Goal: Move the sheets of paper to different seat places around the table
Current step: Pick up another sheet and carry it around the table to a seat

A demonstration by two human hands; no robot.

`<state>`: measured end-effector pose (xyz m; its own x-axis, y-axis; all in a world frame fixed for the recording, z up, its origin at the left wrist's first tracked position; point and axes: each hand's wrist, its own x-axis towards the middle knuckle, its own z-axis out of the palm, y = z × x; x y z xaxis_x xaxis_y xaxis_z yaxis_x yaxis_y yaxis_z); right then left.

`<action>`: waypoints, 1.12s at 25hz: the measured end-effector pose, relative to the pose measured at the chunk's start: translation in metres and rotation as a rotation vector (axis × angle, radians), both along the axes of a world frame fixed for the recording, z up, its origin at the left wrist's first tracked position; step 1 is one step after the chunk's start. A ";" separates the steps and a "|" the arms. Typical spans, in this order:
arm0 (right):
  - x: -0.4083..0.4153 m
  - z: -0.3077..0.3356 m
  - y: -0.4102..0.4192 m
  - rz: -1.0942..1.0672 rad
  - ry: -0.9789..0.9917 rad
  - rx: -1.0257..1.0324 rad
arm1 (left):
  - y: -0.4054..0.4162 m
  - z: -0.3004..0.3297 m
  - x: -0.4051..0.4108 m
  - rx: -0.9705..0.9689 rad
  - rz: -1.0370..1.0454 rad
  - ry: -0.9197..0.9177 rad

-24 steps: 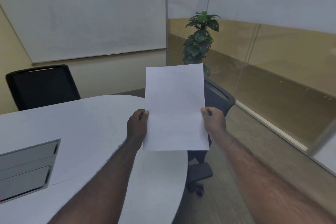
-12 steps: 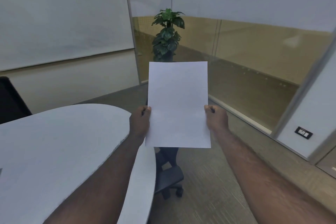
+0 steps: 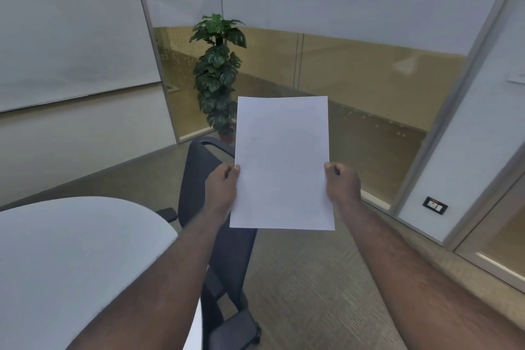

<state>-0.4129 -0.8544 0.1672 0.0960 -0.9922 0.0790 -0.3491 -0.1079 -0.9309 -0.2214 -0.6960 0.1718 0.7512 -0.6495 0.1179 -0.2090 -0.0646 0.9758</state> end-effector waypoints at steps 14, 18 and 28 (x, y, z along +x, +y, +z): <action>0.038 -0.006 -0.181 0.029 -0.050 0.017 | -0.171 0.017 0.028 0.060 0.042 0.020; 0.057 -0.004 -0.237 0.114 -0.048 0.009 | -0.215 0.017 0.036 0.029 0.106 0.023; 0.112 -0.005 -0.333 0.233 -0.030 -0.002 | -0.286 0.013 0.065 0.005 0.214 0.059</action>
<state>-0.3005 -1.1873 0.1621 0.3198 -0.9435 0.0868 -0.2866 -0.1836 -0.9403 -0.1565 -0.9819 0.1846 0.8773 -0.4753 0.0664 -0.1324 -0.1066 0.9854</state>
